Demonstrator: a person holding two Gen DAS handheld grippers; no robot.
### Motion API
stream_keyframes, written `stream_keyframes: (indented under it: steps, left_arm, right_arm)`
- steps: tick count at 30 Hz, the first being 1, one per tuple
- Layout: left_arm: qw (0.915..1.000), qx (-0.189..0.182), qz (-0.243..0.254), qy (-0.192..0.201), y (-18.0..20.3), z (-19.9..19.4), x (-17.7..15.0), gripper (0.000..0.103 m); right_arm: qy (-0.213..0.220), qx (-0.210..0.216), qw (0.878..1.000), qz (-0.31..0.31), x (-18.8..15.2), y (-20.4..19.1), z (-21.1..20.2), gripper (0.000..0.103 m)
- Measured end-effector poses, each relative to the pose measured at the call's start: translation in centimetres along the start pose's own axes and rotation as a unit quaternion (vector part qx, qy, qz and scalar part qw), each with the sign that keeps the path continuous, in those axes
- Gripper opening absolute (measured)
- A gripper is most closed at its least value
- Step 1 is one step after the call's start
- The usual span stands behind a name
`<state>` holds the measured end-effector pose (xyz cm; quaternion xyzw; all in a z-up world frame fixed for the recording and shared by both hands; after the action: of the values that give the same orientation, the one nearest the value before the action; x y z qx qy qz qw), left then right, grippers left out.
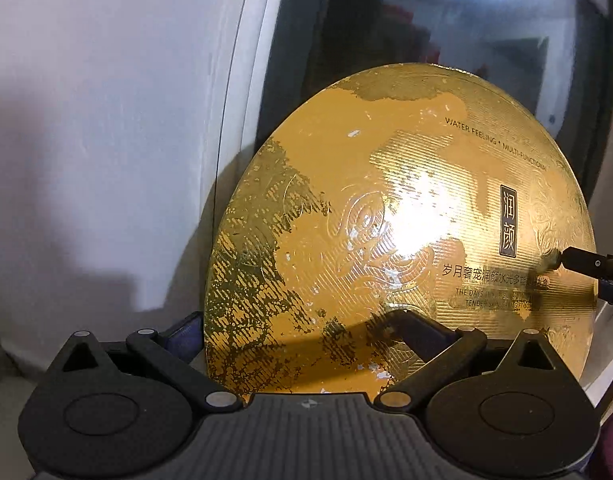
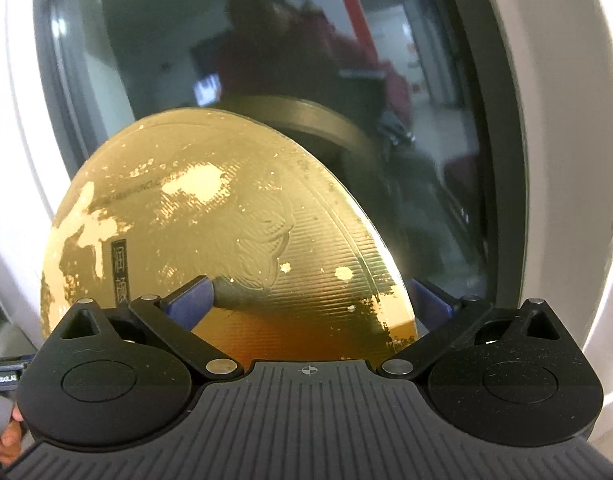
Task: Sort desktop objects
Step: 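Grasp the gold lid rim with both grippers, then tilt the held lid down over the box opening with both grippers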
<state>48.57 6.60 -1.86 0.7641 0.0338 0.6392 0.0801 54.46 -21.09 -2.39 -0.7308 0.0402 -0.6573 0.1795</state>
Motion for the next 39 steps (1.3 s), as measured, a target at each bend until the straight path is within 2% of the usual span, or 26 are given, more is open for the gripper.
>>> stream_keyframes:
  steps: [5, 10, 14, 18, 23, 26, 32, 34, 39]
  left_arm:
    - [0.9988, -0.015, -0.001, 0.046, 1.6, -5.6, 5.9, 0.101]
    - [0.9967, -0.031, -0.003, 0.075, 3.1, -12.9, 10.5, 0.101]
    - [0.9948, -0.039, 0.001, 0.094, 4.3, -19.2, 13.0, 0.101]
    - [0.9947, -0.045, 0.001, 0.093, 5.7, -25.2, 13.9, 0.101]
    - [0.9966, -0.050, 0.007, 0.065, 7.6, -31.2, 12.8, 0.101]
    - [0.9984, -0.051, 0.011, 0.024, 9.5, -32.7, 11.0, 0.101]
    - [0.9966, -0.061, -0.003, -0.055, 11.1, -35.0, 5.2, 0.101]
    - [0.9950, -0.063, -0.011, -0.076, 10.6, -33.9, 2.7, 0.101]
    - [0.9902, -0.069, -0.018, -0.120, 11.7, -35.4, -2.3, 0.101]
  right_arm:
    - [0.059, 0.014, 0.998, -0.020, 6.4, -3.0, -5.1, 0.102]
    - [0.099, 0.019, 0.994, -0.039, 12.2, -6.2, -12.4, 0.102]
    - [0.113, 0.021, 0.992, -0.049, 15.1, -8.4, -18.6, 0.102]
    - [0.129, 0.014, 0.990, -0.051, 17.2, -9.8, -25.4, 0.102]
    - [0.114, -0.022, 0.992, -0.044, 17.1, -9.9, -33.2, 0.102]
    - [0.070, -0.048, 0.996, -0.025, 15.9, -9.0, -37.1, 0.102]
    - [-0.007, -0.094, 0.995, -0.019, 11.6, -6.8, -43.5, 0.102]
    - [-0.027, -0.106, 0.994, -0.022, 10.3, -5.9, -44.9, 0.102]
    - [-0.080, -0.141, 0.986, -0.027, 5.9, -2.7, -47.3, 0.101]
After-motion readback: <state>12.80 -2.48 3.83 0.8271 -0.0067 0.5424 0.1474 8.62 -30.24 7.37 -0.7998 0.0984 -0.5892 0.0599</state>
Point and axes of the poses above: each gripper's, at about its wrist camera, not at the fingertips, and z roughly the way its jaws point, y to its right, x to its top, the point moved 10 cm from there along z, roughly the way its jaws point, and after that the axes turned 15 degrees about y, right-handed, at the moved point
